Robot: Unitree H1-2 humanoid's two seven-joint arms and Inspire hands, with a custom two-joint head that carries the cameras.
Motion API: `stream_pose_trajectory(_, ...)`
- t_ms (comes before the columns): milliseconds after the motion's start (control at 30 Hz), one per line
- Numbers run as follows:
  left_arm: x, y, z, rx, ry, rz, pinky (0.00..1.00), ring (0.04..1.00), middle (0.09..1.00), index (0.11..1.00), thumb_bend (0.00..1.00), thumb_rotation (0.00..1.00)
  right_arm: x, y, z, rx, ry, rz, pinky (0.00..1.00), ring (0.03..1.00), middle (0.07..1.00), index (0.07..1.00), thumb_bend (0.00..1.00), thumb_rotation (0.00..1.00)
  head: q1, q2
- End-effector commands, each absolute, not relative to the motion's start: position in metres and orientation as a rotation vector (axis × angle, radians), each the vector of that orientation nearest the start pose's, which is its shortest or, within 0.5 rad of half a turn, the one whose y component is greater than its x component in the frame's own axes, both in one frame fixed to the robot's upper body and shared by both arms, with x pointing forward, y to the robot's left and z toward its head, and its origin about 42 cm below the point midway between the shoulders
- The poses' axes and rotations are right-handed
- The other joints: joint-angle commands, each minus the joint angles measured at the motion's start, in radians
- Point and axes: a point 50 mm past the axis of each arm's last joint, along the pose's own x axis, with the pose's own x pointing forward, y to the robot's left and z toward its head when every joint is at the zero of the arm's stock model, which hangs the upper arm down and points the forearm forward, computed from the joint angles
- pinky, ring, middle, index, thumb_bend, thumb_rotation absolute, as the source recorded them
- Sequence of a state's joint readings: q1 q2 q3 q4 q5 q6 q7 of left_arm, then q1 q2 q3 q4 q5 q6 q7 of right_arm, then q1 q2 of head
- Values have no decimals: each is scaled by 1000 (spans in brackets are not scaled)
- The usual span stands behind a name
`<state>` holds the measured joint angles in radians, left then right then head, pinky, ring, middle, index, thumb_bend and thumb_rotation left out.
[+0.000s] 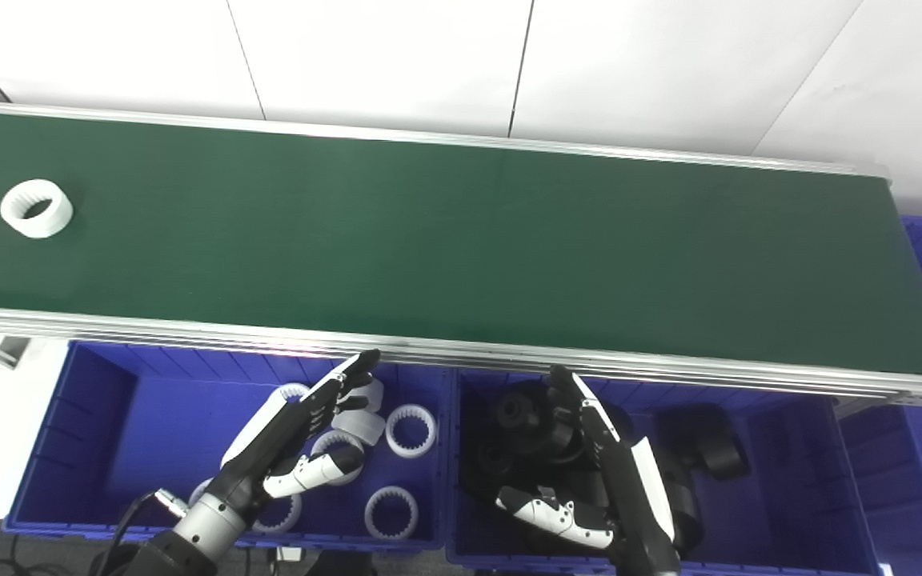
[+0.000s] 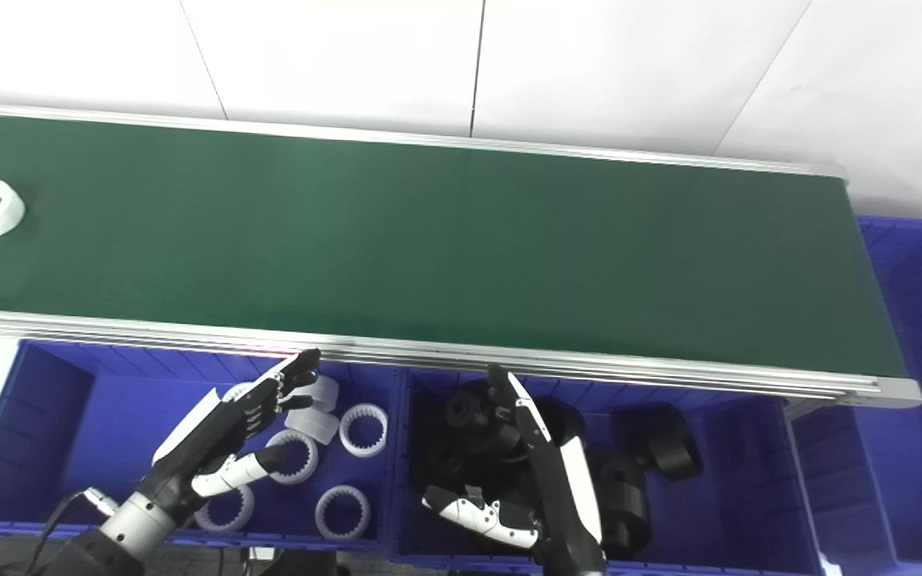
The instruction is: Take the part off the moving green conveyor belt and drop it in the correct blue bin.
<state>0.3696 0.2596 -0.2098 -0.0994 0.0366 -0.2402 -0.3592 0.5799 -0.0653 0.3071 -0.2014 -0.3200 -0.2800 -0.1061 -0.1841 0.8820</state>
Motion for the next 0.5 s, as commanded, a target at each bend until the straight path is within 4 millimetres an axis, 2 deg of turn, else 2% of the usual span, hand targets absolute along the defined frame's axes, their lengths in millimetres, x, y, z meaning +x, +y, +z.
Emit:
stream_pose_trajectory(0, 140, 232, 63, 200, 40, -535, 852, 933, 944, 913, 744, 690, 81, -167, 70, -229, 30, 148, 851, 885, 902, 922, 821, 389, 1, 0)
stream_pose_trajectory(433, 141, 231, 60, 186, 30, -524, 847, 924, 926, 881, 748, 658, 83, -168, 68, -238, 24, 149, 841, 877, 896, 920, 832, 409, -2, -4)
stream_pose_trajectory(467, 141, 231, 60, 199, 27, -527, 843, 923, 928, 885, 749, 679, 83, -168, 68, -238, 25, 149, 841, 878, 895, 919, 834, 410, -2, -4)
